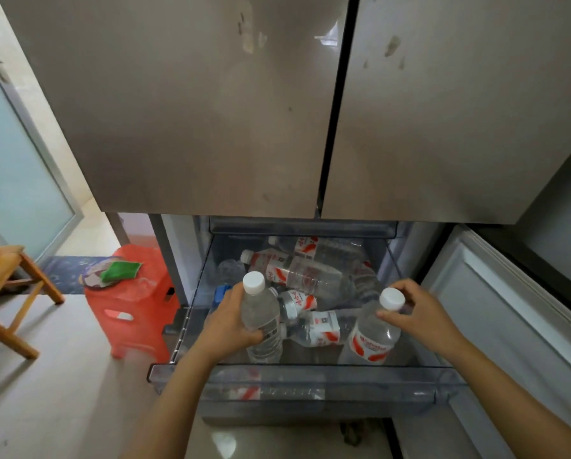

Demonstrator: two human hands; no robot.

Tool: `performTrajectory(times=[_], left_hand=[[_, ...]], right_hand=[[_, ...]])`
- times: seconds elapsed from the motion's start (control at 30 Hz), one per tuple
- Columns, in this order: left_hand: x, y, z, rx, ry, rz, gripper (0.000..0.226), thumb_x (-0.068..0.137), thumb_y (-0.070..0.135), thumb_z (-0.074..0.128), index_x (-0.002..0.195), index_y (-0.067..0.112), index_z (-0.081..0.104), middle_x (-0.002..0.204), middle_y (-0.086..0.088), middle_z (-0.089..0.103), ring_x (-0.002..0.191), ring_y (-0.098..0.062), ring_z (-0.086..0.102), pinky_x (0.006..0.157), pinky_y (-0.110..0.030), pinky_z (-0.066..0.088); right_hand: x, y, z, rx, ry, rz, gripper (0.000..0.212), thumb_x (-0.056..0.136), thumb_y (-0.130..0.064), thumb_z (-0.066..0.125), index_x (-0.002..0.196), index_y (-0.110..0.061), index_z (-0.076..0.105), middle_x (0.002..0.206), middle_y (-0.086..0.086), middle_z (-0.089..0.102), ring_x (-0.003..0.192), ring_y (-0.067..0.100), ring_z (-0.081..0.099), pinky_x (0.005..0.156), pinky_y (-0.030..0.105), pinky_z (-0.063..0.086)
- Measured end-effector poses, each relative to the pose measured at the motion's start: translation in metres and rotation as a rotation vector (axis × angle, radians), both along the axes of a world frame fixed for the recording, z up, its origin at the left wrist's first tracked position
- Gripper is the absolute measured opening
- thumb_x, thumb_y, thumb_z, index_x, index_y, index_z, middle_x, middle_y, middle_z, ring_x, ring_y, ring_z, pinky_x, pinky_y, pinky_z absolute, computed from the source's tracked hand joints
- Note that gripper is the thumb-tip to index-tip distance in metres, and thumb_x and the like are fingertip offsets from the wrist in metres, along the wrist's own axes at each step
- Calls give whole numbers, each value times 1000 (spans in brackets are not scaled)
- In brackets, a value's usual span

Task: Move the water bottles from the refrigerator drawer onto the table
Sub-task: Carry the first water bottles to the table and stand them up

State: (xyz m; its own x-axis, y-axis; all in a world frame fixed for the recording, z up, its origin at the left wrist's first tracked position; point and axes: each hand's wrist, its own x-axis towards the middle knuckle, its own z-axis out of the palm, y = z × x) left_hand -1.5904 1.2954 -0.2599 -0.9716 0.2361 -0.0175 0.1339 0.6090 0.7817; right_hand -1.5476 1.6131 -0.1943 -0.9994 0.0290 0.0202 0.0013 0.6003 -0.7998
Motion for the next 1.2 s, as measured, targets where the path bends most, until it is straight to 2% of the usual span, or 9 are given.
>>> performTrajectory(times=[0.1, 0.17, 0.27, 0.4, 0.53, 0.67, 0.83, 1.0, 1.2], left_hand=[[2, 1, 2, -21, -6, 1, 82, 51, 45, 64, 125, 31, 31, 115, 4, 44, 105, -15, 50, 90, -43, 49], [4, 5, 6, -73, 14, 17, 83, 51, 46, 64, 126, 28, 31, 115, 4, 43, 105, -16, 50, 88, -43, 50], [5, 16, 10, -174, 42, 64, 88, 60, 37, 74, 132, 23, 27, 122, 0, 40, 111, -20, 45, 91, -43, 47], [9, 35, 10, -121, -17, 105, 82, 66, 28, 78, 131, 20, 28, 128, -4, 42, 119, -24, 45, 99, -43, 43], [12, 39, 11, -17, -41, 130, 80, 66, 19, 79, 130, 17, 32, 126, -6, 46, 118, -25, 48, 100, -42, 43], [12, 36, 16, 10, 0, 158, 73, 66, 16, 78, 126, 20, 37, 115, -3, 54, 109, -22, 53, 92, -40, 47], [18, 36, 32, 23, 33, 155, 62, 67, 17, 76, 116, 29, 39, 100, 7, 53, 100, -19, 55, 88, -43, 49], [16, 40, 73, 121, 228, 125, 74, 60, 15, 80, 121, 32, 42, 96, 13, 43, 100, -15, 45, 90, -43, 45], [12, 62, 146, 337, 236, -160, 73, 65, 7, 79, 102, 53, 35, 111, 14, 49, 104, -12, 49, 88, -33, 44]], right_hand=[[8, 0, -4, -18, -22, -11, 44, 71, -6, 76, 89, -31, 45, 92, -9, 54, 85, 10, 53, 67, 14, 40], [14, -2, -8, 10, -64, -15, 63, 65, -9, 81, 108, -34, 43, 107, -7, 52, 100, 11, 52, 79, 15, 43], [17, -10, -16, 29, -137, -36, 95, 59, -18, 86, 135, -30, 31, 122, -4, 46, 113, 14, 47, 98, 32, 43], [19, -28, -22, 80, -191, -59, 62, 60, -31, 82, 109, -27, 45, 103, -7, 57, 97, 12, 55, 86, 29, 46], [22, -30, -37, 94, -216, -115, 59, 53, -51, 76, 101, -25, 54, 98, -5, 65, 92, 14, 62, 87, 38, 52], [23, -33, -30, 56, -186, -139, 52, 63, -30, 81, 107, -21, 55, 98, -6, 65, 92, 13, 61, 81, 27, 50], [22, -35, -11, 68, -87, -188, 37, 68, -23, 79, 94, -22, 53, 89, -6, 63, 89, 13, 62, 64, 12, 41], [28, -31, 39, 93, 20, -312, 64, 65, -24, 83, 119, -19, 50, 107, 1, 59, 99, 18, 56, 82, 29, 45], [44, -13, 124, -53, 240, -411, 53, 66, -13, 81, 109, -18, 50, 104, 2, 58, 96, 20, 57, 86, 36, 49]])
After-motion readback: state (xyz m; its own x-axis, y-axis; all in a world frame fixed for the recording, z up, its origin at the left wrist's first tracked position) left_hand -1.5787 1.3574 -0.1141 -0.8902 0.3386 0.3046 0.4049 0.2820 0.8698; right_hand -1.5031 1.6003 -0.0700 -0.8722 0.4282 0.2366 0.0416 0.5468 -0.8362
